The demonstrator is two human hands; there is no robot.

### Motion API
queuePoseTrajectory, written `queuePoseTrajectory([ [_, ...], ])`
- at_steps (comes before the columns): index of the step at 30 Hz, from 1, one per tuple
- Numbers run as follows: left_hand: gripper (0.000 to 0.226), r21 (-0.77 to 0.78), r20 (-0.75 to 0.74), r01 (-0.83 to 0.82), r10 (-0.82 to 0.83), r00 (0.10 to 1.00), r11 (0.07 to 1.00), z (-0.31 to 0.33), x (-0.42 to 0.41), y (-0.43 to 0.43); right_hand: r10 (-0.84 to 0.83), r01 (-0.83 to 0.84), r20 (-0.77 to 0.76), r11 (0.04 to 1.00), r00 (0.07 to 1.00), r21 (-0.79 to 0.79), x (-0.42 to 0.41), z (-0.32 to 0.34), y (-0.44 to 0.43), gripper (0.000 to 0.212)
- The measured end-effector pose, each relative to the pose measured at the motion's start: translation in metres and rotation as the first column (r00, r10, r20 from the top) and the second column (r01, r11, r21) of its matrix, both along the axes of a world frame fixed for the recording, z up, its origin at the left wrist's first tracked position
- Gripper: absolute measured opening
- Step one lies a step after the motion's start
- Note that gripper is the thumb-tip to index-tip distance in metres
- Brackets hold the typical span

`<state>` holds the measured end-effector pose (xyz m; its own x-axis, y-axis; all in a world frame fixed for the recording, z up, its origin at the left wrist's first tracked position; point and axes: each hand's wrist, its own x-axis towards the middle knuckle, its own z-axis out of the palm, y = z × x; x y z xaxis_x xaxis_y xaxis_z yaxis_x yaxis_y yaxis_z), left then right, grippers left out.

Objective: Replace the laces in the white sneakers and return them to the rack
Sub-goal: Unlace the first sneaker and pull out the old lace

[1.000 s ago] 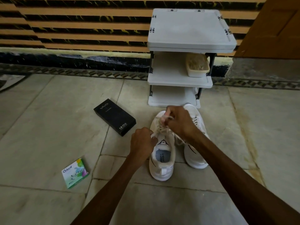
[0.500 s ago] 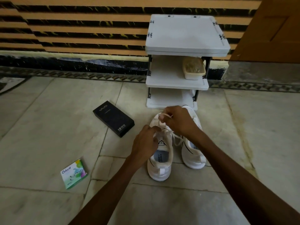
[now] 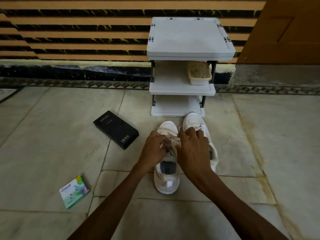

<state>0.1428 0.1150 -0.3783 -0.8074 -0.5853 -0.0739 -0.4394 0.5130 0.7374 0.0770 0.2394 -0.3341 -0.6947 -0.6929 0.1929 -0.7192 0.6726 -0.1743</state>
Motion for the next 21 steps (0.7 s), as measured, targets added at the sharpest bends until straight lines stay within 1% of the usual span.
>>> queuePoseTrajectory([
  [1,0.011,0.032,-0.011,-0.019,0.020,1.000,0.999,0.000,0.000,0.000,0.010,-0.010,0.000,1.000,1.000,0.010,0.003,-0.001,0.001,0.037],
  [3,0.012,0.036,-0.056,-0.043,0.045,0.997,0.998,-0.002,0.000,0.001,0.035,-0.040,0.125,0.998,0.992,0.041,0.008,-0.003,0.001,0.013],
  [4,0.013,0.003,-0.075,-0.037,0.037,0.997,0.999,-0.002,0.000,0.002,0.041,-0.052,0.183,0.997,0.982,0.055,0.008,-0.006,0.001,0.009],
  [5,0.014,-0.030,-0.082,-0.026,0.024,0.996,0.999,-0.002,0.000,0.004,0.052,-0.064,0.183,0.996,0.982,0.061,0.006,-0.010,0.000,0.012],
  [6,0.015,-0.019,-0.079,-0.020,0.019,0.997,1.000,-0.002,0.000,0.005,0.060,-0.075,0.186,0.994,0.981,0.076,0.005,-0.011,0.000,0.015],
  [7,0.017,0.070,-0.085,-0.036,0.041,0.996,0.997,-0.002,0.001,0.007,0.059,-0.076,0.206,0.994,0.977,0.079,0.003,-0.013,-0.001,0.016],
  [8,0.019,0.271,-0.114,-0.082,0.116,0.987,0.959,0.000,0.002,0.007,0.048,-0.067,0.243,0.995,0.969,0.072,0.003,-0.013,-0.002,0.016],
  [9,0.020,0.550,-0.138,-0.133,0.247,0.959,0.824,0.004,0.002,0.005,0.032,-0.049,0.288,0.997,0.957,0.051,0.002,-0.015,-0.002,0.015],
  [10,0.021,0.800,-0.142,-0.135,0.403,0.904,0.584,0.007,0.002,0.003,0.014,-0.024,0.332,0.999,0.943,0.025,0.002,-0.015,-0.002,0.016],
  [11,0.023,0.930,-0.115,-0.099,0.535,0.837,0.355,0.010,0.002,0.002,-0.003,0.005,0.370,1.000,0.929,-0.003,0.001,-0.016,-0.002,0.018],
  [12,0.027,0.974,-0.073,-0.075,0.609,0.790,0.214,0.011,0.003,-0.002,-0.013,0.028,0.394,0.999,0.919,-0.031,0.001,-0.017,-0.001,0.020],
  [13,0.030,0.981,-0.037,-0.089,0.620,0.784,0.172,0.012,0.004,-0.006,-0.018,0.041,0.408,0.998,0.913,-0.047,0.000,-0.017,-0.001,0.021],
  [14,0.031,0.960,-0.035,-0.128,0.565,0.825,0.248,0.015,0.003,-0.010,-0.023,0.049,0.414,0.997,0.910,-0.052,0.001,-0.018,0.000,0.021],
  [15,0.031,0.885,-0.045,-0.169,0.439,0.897,0.435,0.021,0.003,-0.013,-0.032,0.058,0.417,0.997,0.908,-0.051,0.001,-0.018,0.001,0.020],
  [16,0.032,0.717,-0.020,-0.157,0.244,0.969,0.679,0.026,0.004,-0.016,-0.036,0.063,0.414,0.997,0.910,-0.051,0.002,-0.019,0.001,0.020],
  [17,0.032,0.455,0.066,-0.069,0.044,0.997,0.888,0.029,0.004,-0.020,-0.039,0.066,0.408,0.997,0.912,-0.051,0.002,-0.019,0.001,0.019],
  [18,0.030,0.175,0.180,0.068,-0.100,0.979,0.982,0.030,0.003,-0.023,-0.040,0.066,0.399,0.996,0.916,-0.051,0.002,-0.019,0.001,0.019],
  [19,0.026,-0.015,0.245,0.173,-0.164,0.956,0.985,0.032,0.002,-0.025,-0.044,0.067,0.393,0.997,0.918,-0.045,0.003,-0.020,0.000,0.018],
  [20,0.022,-0.065,0.218,0.192,-0.174,0.960,0.979,0.035,-0.001,-0.026,-0.046,0.063,0.385,0.998,0.922,-0.032,0.003,-0.019,0.000,0.017],
  [21,0.020,-0.019,0.136,0.186,-0.182,0.974,0.982,0.038,-0.003,-0.025,-0.046,0.057,0.375,0.998,0.926,-0.018,0.003,-0.018,-0.001,0.016],
])
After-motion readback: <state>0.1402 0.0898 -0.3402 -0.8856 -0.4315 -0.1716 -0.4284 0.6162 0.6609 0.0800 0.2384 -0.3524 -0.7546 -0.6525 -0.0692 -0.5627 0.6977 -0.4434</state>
